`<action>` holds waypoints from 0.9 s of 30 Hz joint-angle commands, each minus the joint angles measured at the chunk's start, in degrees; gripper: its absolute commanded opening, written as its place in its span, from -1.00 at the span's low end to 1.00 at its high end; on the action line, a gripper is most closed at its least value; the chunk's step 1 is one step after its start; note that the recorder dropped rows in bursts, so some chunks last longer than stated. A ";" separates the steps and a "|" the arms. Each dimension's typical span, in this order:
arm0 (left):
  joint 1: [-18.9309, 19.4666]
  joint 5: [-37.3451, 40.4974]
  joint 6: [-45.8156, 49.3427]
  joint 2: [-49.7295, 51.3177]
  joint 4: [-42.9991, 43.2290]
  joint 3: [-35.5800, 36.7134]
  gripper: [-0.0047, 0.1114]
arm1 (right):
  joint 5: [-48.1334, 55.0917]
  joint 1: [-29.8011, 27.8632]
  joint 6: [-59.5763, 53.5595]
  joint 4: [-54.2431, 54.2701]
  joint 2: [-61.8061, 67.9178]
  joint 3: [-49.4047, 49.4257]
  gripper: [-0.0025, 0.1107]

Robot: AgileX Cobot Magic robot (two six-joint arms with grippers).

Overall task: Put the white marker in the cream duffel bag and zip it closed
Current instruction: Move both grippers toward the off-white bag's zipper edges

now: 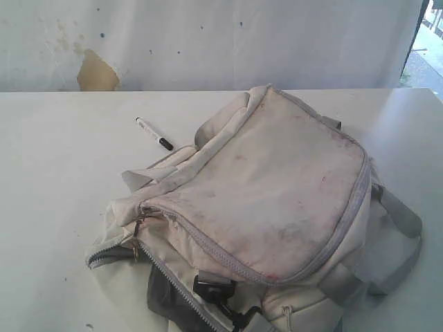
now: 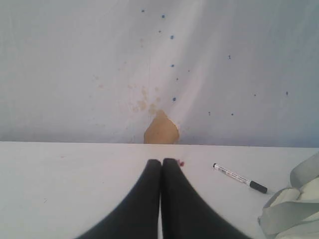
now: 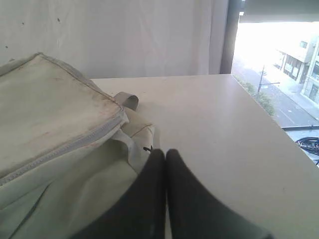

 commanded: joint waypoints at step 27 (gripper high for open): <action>-0.04 37.30 -2.92 0.56 -5.42 -30.24 -0.92 | 13.83 -0.29 0.80 -3.70 -0.23 -24.53 -0.96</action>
